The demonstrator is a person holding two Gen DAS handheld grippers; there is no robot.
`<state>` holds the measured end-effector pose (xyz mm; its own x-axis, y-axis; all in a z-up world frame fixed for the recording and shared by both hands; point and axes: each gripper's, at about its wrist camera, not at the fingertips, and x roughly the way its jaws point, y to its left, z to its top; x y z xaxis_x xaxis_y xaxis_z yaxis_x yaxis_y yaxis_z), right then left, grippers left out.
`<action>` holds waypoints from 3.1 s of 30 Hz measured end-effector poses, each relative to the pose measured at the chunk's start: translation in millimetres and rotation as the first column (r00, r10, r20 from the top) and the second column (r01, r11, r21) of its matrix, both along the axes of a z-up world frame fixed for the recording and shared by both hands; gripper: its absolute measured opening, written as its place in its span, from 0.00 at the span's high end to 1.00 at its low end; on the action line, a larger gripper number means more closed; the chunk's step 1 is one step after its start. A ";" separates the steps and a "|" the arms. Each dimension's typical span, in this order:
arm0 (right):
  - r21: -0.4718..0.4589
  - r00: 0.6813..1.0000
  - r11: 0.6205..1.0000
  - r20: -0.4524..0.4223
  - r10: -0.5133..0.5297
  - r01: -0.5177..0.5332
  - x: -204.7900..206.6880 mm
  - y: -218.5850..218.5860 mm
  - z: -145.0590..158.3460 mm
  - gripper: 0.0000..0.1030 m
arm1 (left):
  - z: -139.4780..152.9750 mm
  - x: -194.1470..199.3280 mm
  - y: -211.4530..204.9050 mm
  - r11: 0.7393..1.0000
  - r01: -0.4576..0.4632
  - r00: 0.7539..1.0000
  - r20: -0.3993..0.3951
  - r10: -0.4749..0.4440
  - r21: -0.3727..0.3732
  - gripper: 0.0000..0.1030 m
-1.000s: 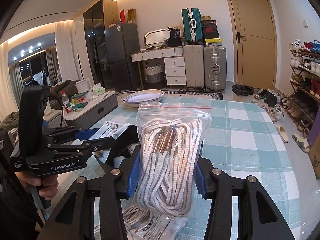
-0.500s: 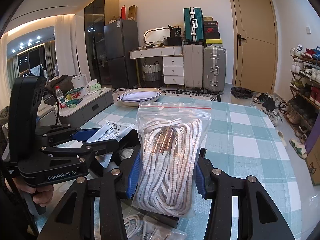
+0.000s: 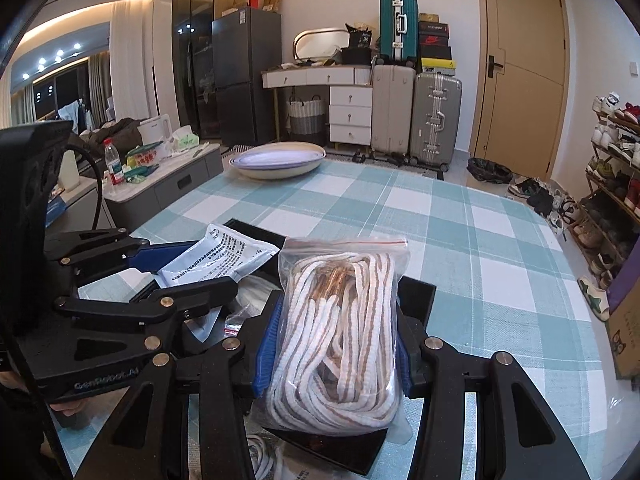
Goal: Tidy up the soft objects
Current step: 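Carry the sachet over the box with the left tool while the right tool carries the rope bag, then release the sachet into the box with the left tool while the right tool releases the rope bag, then withdraw both open tools and move them toward the white cable and second sachet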
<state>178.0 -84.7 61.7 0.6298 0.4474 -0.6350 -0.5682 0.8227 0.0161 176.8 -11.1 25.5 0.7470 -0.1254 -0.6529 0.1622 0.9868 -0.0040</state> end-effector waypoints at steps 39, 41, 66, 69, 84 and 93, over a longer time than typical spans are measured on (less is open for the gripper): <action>0.041 0.997 0.996 0.013 -0.075 0.075 -50.3 -80.1 22.8 0.01 | 31.1 -60.3 18.2 0.997 -0.047 0.995 0.080 0.051 -0.061 0.00; 0.043 0.996 0.995 -0.017 -0.087 0.087 -53.8 -85.3 21.4 0.01 | 32.0 -67.9 16.3 0.997 -0.046 0.996 0.076 0.051 -0.060 0.00; -0.037 0.977 0.997 -0.201 -0.069 0.063 -68.3 -81.3 -20.3 0.01 | -3.0 -90.0 -14.1 1.000 0.021 0.999 -0.047 -0.021 0.001 0.00; -0.051 0.973 0.997 -0.219 -0.073 0.064 -66.5 -78.7 -25.5 0.01 | -4.1 -89.9 -16.9 0.999 0.031 0.998 -0.059 -0.030 0.013 0.00; -0.077 0.963 0.994 -0.253 -0.090 0.072 -61.5 -82.8 -38.7 0.01 | -22.5 -83.6 -29.2 0.993 0.080 0.983 -0.160 -0.093 -0.084 0.00; -0.083 0.965 0.994 -0.245 -0.096 0.078 -62.3 -84.1 -38.0 0.01 | -32.9 -81.2 -34.7 0.978 0.116 0.963 -0.221 -0.154 -0.175 0.00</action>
<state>115.6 -168.8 23.7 0.4830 0.3453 -0.8047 -0.4800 0.8730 0.0865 95.6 -45.7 -7.3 0.5458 -0.3311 -0.7697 0.2696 0.9392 -0.2127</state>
